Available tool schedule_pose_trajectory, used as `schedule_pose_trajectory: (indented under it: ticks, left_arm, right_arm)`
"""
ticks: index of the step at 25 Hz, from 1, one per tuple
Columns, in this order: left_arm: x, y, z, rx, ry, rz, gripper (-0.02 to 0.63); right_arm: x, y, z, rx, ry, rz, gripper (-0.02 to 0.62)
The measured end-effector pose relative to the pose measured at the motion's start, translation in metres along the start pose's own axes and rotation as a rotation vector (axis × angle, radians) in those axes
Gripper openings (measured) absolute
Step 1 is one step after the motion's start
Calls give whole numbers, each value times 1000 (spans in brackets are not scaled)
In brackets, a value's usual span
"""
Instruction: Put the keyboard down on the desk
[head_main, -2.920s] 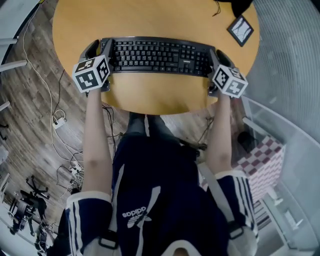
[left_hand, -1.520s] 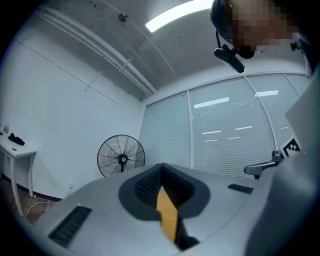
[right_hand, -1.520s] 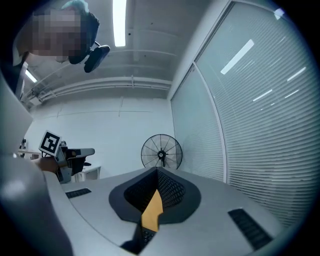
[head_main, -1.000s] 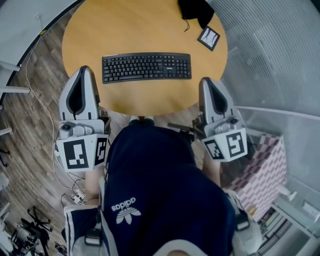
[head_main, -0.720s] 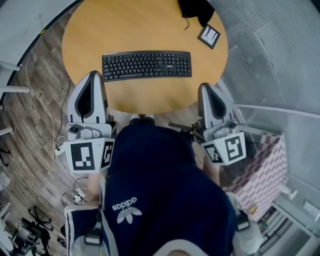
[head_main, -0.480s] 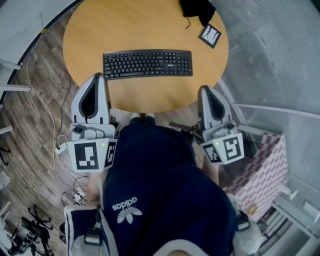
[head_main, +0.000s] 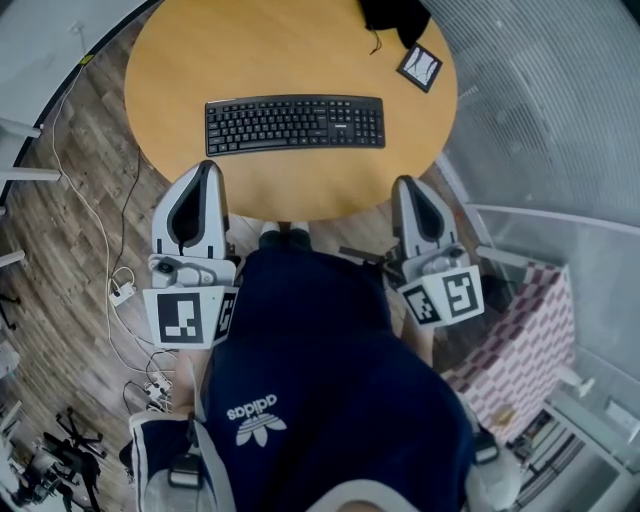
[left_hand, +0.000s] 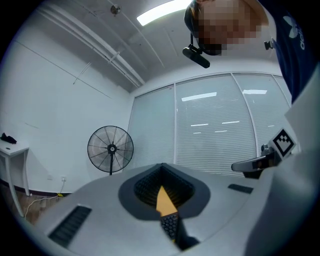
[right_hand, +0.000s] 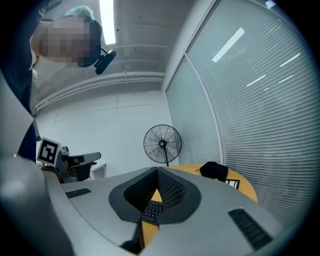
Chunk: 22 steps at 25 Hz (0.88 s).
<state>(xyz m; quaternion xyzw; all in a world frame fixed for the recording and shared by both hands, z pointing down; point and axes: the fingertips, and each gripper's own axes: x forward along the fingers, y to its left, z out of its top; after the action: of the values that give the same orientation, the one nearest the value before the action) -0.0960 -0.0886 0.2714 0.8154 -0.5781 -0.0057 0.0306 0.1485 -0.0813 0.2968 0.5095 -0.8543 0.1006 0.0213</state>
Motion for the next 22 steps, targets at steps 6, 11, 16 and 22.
schedule_pose_trajectory:
  ticks: [6,11,16,22]
  left_arm:
    - [-2,1,-5,-20,24,2,2]
    - [-4,4,-4,-17,23,4,2]
    - [-7,5,-1,-14,20,9,2]
    - [-4,7,-2,-12,22,10,2]
  right_arm:
    - [-7,-3,-3,-41,28,-13,3]
    - [-10,-6,0,-51,28,-27,3]
    - [-12,-5,4,-62,29,-27,3]
    - [-8,-4,3,-61,30,-19,3]
